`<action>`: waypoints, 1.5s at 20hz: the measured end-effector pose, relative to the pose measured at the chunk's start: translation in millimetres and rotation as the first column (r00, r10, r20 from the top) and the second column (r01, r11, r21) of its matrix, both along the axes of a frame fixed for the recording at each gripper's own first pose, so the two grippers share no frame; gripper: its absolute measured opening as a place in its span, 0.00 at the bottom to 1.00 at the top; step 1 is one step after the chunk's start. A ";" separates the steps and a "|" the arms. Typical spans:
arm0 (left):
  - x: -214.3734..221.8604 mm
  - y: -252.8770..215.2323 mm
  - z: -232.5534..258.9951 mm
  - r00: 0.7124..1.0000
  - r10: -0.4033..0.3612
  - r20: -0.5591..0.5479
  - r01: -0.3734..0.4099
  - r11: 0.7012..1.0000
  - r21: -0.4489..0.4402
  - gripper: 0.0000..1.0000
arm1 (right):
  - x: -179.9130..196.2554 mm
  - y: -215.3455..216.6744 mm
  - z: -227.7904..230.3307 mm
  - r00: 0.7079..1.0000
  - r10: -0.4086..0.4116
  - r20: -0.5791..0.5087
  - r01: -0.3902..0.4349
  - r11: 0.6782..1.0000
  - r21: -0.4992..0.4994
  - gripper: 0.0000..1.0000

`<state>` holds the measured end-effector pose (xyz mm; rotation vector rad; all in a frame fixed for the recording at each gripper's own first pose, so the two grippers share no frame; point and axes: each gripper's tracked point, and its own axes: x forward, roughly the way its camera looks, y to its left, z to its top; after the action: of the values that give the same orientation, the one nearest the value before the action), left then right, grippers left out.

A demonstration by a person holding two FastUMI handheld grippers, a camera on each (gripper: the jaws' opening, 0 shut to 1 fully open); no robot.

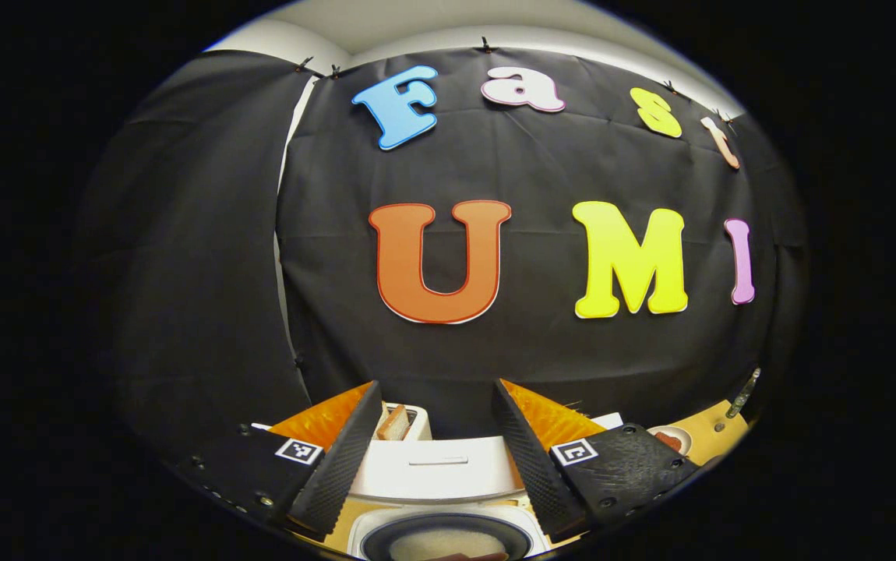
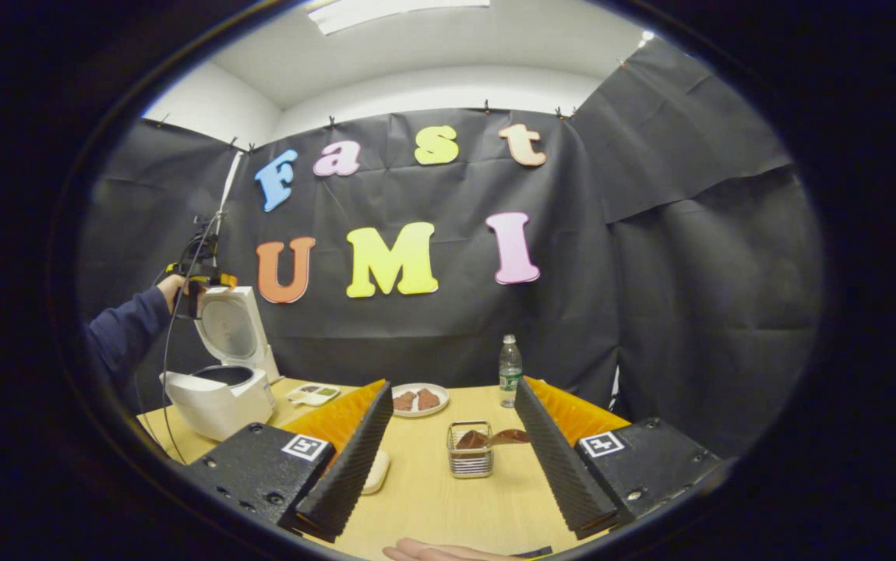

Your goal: Close the left gripper, press the button to open the rice cooker; take a wooden spoon from the chopstick holder with the right hand, scoop a spoonful of rice and pour it into the rice cooker, then put the wooden spoon back into the chopstick holder.

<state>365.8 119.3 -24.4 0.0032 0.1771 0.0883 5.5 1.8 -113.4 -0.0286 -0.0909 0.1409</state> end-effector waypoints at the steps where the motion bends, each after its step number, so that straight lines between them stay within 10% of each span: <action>1: -7.7 -2.4 -1.0 1.000 0.003 -0.001 -0.003 1.000 -0.005 0.92 | -8.0 -0.3 2.1 1.000 0.004 0.009 -0.004 1.000 0.003 0.97; 30: -185.5 -41.1 -191.8 0.950 -0.075 -0.302 0.066 0.997 -0.041 0.90 | -100.3 64.9 -54.5 0.997 0.075 0.010 -0.075 0.996 -0.058 0.98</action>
<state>180.3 78.2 -216.3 -0.0073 0.4860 0.0126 -94.8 66.6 -168.0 -0.0838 -0.1005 0.2185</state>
